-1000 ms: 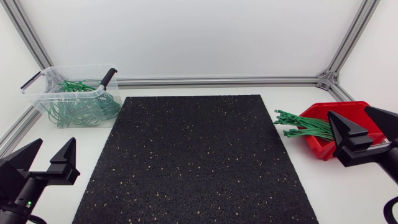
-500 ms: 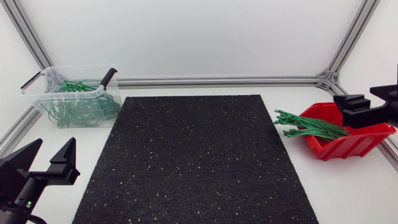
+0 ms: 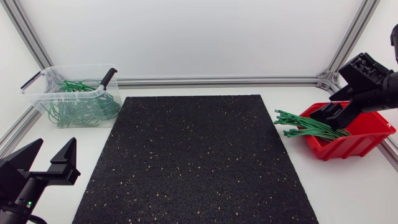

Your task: Take a green cable tie from the red box, thread the tail through the head to close it, then place it in the transparent bin on the left.

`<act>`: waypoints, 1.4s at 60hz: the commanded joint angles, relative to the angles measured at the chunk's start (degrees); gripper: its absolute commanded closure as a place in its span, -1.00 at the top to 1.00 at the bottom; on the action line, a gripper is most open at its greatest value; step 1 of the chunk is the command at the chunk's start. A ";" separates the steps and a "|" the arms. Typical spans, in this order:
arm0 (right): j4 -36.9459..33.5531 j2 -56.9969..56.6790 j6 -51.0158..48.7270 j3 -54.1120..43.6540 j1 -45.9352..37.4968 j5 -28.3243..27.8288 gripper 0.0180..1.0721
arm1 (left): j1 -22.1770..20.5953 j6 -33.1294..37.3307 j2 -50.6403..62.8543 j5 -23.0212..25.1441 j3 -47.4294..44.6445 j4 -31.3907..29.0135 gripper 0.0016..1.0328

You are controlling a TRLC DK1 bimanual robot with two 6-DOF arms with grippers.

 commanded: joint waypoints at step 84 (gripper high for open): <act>4.16 24.97 -45.91 -0.69 -2.74 -1.40 0.06 | -0.80 -0.17 -0.39 -0.12 -2.31 -1.11 0.94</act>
